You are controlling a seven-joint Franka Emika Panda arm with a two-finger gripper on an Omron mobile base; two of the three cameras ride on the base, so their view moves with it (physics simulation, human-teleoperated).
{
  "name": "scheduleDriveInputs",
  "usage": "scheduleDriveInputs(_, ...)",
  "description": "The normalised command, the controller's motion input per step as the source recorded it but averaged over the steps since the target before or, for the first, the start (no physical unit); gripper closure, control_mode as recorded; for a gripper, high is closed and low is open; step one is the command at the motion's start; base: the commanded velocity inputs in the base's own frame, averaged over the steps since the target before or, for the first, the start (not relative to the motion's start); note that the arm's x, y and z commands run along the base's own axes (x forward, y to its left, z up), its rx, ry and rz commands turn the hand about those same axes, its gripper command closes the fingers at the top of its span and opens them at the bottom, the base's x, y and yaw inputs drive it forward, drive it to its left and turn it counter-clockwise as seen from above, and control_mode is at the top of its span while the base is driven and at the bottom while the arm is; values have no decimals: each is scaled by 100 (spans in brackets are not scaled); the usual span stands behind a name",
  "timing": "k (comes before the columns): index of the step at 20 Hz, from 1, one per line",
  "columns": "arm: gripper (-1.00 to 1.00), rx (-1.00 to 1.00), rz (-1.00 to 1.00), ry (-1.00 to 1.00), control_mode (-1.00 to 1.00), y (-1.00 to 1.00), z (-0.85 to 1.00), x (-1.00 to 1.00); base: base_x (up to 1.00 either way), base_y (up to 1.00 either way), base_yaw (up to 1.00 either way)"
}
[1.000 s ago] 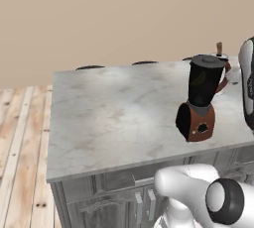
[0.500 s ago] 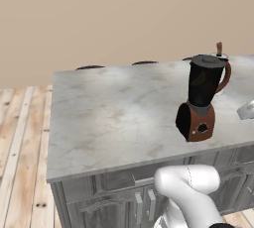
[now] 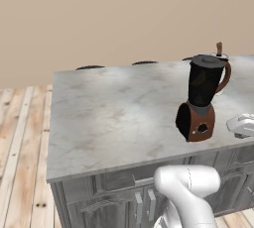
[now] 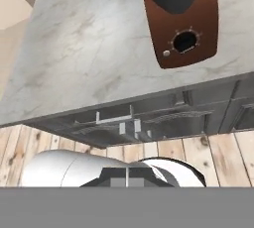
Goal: Grab the onion and lemon wedge from the fridge, place them in the blender, close the lid, and turn on the blender to create a marinade.
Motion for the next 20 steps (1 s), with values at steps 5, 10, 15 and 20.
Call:
scheduleDriveInputs(5, 100, 16, -11, 10, -100, 15, -14, 7, 0, 0, 0)
scheduleDriveInputs(10, 100, 0, 0, 3, -100, 0, 0, 1, 0, 0, 0)
scheduleDriveInputs(15, 100, 0, 0, 0, -100, 0, 0, 0, 0, 0, 0)
scheduleDriveInputs(20, 100, 0, 0, 0, -100, 0, 0, 0, 0, 0, 0)
